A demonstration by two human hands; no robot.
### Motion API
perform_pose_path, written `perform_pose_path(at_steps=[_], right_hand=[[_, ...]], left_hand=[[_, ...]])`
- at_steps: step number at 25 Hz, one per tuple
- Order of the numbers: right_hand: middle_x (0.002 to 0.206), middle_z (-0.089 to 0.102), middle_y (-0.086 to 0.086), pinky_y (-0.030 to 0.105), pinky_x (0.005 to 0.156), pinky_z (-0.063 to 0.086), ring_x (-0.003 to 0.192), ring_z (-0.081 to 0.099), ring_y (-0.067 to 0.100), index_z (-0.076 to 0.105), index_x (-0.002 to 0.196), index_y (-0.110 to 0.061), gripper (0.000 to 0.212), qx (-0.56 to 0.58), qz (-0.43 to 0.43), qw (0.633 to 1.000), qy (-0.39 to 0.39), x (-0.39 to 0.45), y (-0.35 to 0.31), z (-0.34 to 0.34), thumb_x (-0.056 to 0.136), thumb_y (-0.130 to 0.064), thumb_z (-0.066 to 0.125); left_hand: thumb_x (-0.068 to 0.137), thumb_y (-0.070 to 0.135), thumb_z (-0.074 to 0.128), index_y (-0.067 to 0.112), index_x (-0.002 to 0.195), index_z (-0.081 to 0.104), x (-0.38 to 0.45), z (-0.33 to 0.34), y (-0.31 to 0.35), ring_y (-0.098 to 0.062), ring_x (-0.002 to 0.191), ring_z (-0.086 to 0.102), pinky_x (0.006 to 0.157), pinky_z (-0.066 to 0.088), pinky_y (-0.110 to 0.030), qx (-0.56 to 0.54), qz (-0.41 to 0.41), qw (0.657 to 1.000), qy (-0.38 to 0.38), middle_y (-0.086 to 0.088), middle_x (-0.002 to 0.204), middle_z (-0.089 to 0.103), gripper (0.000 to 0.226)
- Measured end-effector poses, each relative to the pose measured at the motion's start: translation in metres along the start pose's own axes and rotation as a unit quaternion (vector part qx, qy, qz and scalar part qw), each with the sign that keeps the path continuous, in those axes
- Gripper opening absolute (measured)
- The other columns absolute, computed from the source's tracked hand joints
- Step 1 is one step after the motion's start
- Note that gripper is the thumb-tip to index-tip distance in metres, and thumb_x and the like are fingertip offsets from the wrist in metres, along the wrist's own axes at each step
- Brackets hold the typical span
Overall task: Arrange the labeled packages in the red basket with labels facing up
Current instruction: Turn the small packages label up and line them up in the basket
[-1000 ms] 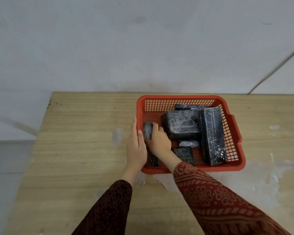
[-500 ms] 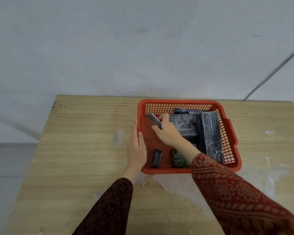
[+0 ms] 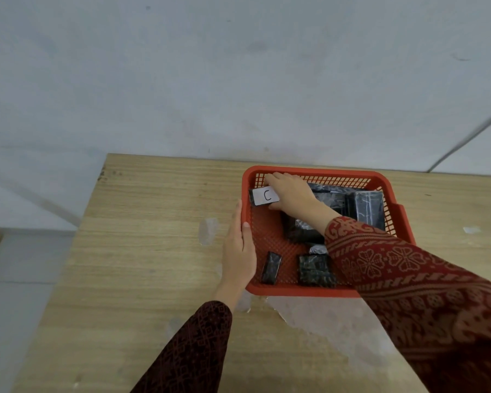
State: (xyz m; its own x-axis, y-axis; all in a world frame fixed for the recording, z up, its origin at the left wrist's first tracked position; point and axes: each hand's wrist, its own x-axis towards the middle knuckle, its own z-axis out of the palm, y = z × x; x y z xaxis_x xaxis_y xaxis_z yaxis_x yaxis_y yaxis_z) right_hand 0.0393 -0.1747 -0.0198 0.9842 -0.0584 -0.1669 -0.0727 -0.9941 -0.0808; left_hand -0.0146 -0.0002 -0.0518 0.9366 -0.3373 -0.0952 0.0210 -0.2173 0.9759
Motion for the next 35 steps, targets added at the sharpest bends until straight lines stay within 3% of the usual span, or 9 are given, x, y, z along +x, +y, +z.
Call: perform_pose_path(at_steps=[6,9,12,19,23,26,28,32,35], right_hand=[[0.119,0.063,0.009,0.042,0.094,0.038,0.118,0.046,0.032,0.049,0.119,-0.012,0.055,-0.051,0.007,0.999,-0.002,0.003,-0.002,-0.002,0.075,-0.029,0.077],[0.117,0.063,0.014,0.042,0.081,0.045,0.111,0.052,0.036,0.049,0.119,-0.01,0.059,0.074,0.069,0.995,-0.009,0.005,-0.003,-0.008,0.072,-0.024,0.08],[0.115,0.063,0.016,0.042,0.076,0.048,0.103,0.059,0.036,0.048,0.118,-0.009,0.061,0.14,0.08,0.987,-0.015,0.002,-0.004,-0.005,0.069,-0.019,0.083],[0.115,0.066,0.016,0.045,0.103,0.035,0.111,0.057,0.036,0.052,0.119,-0.006,0.038,-0.085,0.035,0.996,-0.018,0.006,-0.01,0.02,0.083,-0.009,0.064],[0.11,0.068,0.015,0.042,0.091,0.043,0.109,0.057,0.034,0.049,0.12,-0.007,0.041,-0.075,0.03,0.996,-0.028,0.002,-0.006,0.03,0.083,-0.013,0.066],[0.125,0.055,0.018,0.045,0.079,0.052,0.114,0.051,0.036,0.05,0.12,-0.003,0.048,-0.029,0.033,0.997,-0.058,0.003,-0.006,0.026,0.078,-0.011,0.072],[0.135,0.043,0.019,0.048,0.081,0.053,0.12,0.045,0.037,0.048,0.124,-0.002,0.055,-0.008,0.035,0.998,-0.053,-0.001,-0.006,0.025,0.077,-0.014,0.075],[0.121,0.053,0.016,0.045,0.078,0.053,0.114,0.048,0.034,0.052,0.114,-0.003,0.027,0.017,0.004,0.999,0.029,-0.011,-0.013,0.032,0.088,-0.005,0.055],[0.117,0.057,0.015,0.042,0.074,0.05,0.112,0.05,0.033,0.056,0.111,-0.002,0.023,-0.024,-0.002,0.999,0.024,-0.014,-0.015,0.038,0.093,-0.005,0.043]], left_hand=[[0.104,0.021,0.027,0.022,0.152,0.02,0.0,0.0,-0.001,-0.012,0.145,0.03,0.119,0.028,-0.041,0.004,-0.003,1.0,0.0,0.002,0.159,0.03,0.049],[0.104,0.021,0.027,0.023,0.153,0.019,0.0,0.0,-0.001,-0.028,0.141,0.038,0.115,0.032,-0.047,0.002,-0.014,1.0,-0.005,-0.008,0.155,0.037,0.049],[0.104,0.022,0.027,0.023,0.153,0.019,0.0,-0.001,0.001,-0.02,0.143,0.035,0.117,0.031,-0.044,0.005,-0.009,1.0,-0.005,-0.003,0.157,0.034,0.049],[0.104,0.025,0.026,0.026,0.153,0.017,0.0,-0.001,-0.001,-0.021,0.142,0.037,0.115,0.033,-0.044,0.014,-0.009,1.0,-0.013,-0.001,0.157,0.034,0.05],[0.104,0.024,0.026,0.024,0.153,0.018,-0.001,-0.002,0.0,-0.011,0.144,0.033,0.118,0.03,-0.035,0.021,0.006,1.0,-0.006,0.002,0.159,0.03,0.05],[0.104,0.024,0.026,0.025,0.153,0.018,0.0,-0.001,-0.001,-0.025,0.133,0.048,0.111,0.038,-0.045,0.024,-0.008,1.0,-0.006,-0.012,0.153,0.04,0.05],[0.104,0.023,0.026,0.025,0.153,0.018,-0.001,0.0,0.0,-0.032,0.135,0.044,0.112,0.036,-0.049,0.018,-0.014,1.0,-0.007,-0.014,0.151,0.042,0.049],[0.104,0.021,0.027,0.023,0.153,0.02,0.0,-0.001,0.002,-0.011,0.146,0.028,0.12,0.027,-0.04,0.004,-0.007,1.0,-0.003,0.001,0.159,0.029,0.049],[0.104,0.023,0.026,0.023,0.153,0.02,0.001,0.0,-0.001,-0.005,0.146,0.024,0.12,0.025,-0.037,0.006,-0.007,1.0,-0.004,0.005,0.16,0.026,0.049]])
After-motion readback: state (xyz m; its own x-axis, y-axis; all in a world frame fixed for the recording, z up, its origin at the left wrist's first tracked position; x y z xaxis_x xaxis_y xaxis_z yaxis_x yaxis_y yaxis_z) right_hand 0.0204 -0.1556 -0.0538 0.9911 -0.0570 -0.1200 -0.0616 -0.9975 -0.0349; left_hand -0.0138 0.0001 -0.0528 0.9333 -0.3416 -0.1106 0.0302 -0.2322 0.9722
